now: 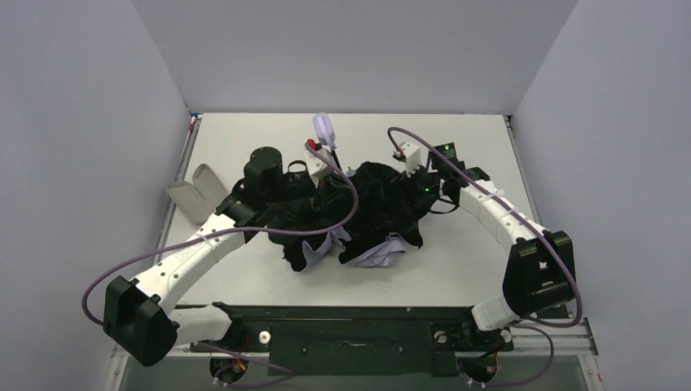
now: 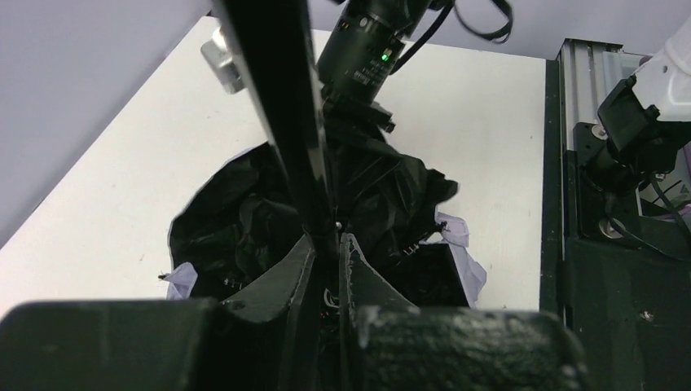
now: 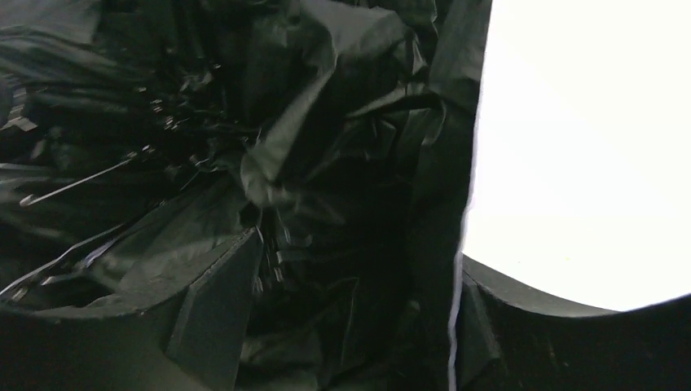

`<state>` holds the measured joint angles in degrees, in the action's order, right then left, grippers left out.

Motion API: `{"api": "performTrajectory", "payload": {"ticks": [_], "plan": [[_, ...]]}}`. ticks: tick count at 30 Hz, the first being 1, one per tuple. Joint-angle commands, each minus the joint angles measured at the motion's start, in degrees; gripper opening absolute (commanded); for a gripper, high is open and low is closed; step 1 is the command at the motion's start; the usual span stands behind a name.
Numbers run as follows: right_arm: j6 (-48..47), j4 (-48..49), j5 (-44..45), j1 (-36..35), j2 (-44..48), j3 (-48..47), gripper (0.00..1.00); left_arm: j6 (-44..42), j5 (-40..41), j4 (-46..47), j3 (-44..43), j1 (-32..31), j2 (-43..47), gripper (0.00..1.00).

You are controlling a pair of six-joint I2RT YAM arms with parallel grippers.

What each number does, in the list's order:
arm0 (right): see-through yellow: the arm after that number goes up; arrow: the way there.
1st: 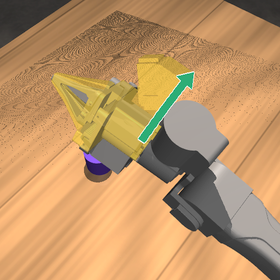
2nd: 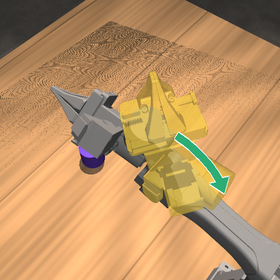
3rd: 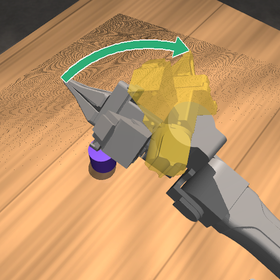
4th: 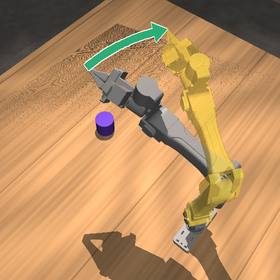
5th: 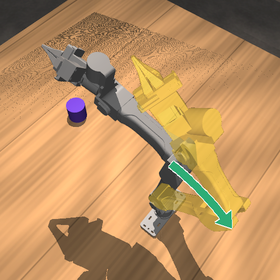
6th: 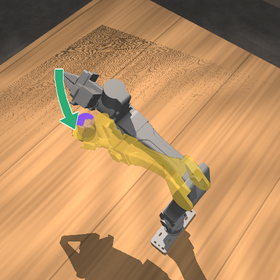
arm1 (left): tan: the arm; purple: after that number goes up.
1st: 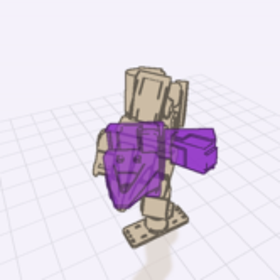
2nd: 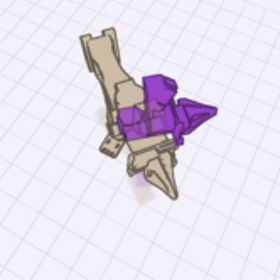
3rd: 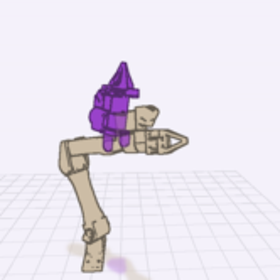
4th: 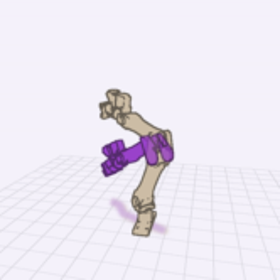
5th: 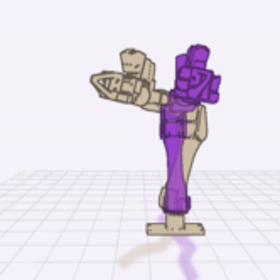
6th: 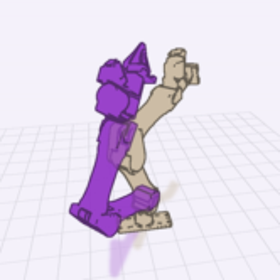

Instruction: Open the umbrella

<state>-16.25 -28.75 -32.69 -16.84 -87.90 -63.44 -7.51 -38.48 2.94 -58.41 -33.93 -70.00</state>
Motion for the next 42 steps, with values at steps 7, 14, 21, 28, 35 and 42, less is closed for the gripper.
{"api": "performTrajectory", "payload": {"ticks": [7,14,21,28,35,42], "plan": [[-1.4,5.4,-5.2,-9.9,15.3,1.3,0.63,3.0,0.4,10.5,-3.8,0.3,-3.2,0.0],[-3.4,10.8,-0.5,-12.6,15.8,9.2,0.31,4.4,3.1,12.1,-3.5,0.9,-3.3,0.0],[-12.9,6.8,3.8,-15.9,13.7,13.5,0.28,6.0,2.7,12.2,-5.9,2.1,-4.9,0.0],[-21.9,-4.5,5.5,-16.7,16.7,13.2,0.31,7.2,-1.2,11.7,-10.1,4.9,-7.5,0.0],[-2.0,6.6,-6.4,-7.3,21.4,8.0,0.55,6.2,-6.7,8.9,-10.9,3.6,-8.1,0.0],[16.0,33.4,-2.5,-11.9,20.0,9.3,0.63,5.6,-7.9,5.9,-12.5,2.1,-9.8,0.0]]}}
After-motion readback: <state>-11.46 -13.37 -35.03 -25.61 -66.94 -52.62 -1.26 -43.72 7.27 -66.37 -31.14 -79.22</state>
